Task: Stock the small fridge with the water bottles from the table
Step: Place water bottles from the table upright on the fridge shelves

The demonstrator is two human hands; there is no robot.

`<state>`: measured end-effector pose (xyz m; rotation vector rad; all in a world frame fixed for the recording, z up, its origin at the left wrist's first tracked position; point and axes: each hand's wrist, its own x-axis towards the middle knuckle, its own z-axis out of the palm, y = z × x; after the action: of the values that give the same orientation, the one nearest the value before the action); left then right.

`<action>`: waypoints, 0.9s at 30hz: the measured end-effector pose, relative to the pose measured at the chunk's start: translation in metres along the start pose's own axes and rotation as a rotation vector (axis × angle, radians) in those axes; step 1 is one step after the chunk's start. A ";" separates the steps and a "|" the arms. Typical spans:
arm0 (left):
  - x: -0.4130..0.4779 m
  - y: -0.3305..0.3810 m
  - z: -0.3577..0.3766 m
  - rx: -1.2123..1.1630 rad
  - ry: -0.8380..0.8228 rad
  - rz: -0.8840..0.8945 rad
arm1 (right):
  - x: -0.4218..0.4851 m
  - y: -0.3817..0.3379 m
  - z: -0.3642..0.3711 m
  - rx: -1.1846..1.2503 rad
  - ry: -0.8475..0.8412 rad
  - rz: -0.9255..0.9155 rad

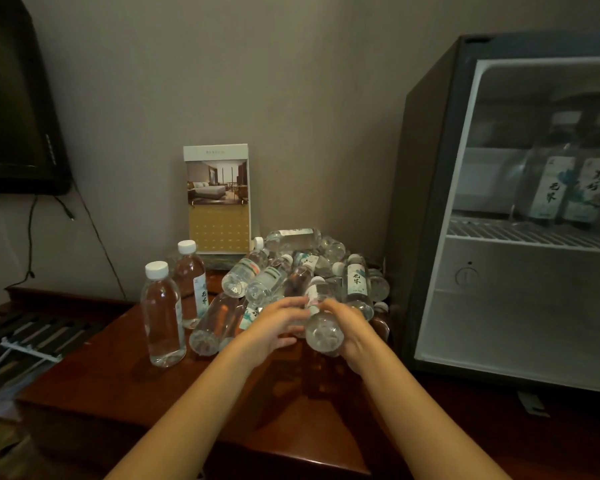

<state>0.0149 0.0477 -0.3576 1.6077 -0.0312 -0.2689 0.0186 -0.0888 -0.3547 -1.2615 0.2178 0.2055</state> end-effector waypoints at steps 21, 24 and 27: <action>-0.043 0.044 0.077 -0.087 -0.055 0.377 | -0.072 -0.034 -0.077 -0.319 -0.470 -0.262; -0.048 0.052 0.094 -0.069 -0.101 0.437 | -0.088 -0.045 -0.091 -0.401 -0.399 -0.330; -0.049 0.059 0.110 -0.083 -0.172 0.475 | -0.103 -0.055 -0.105 -0.455 -0.307 -0.406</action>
<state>-0.0452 -0.0550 -0.2948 1.4425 -0.5204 -0.0373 -0.0710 -0.2086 -0.3067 -1.6724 -0.3690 0.0967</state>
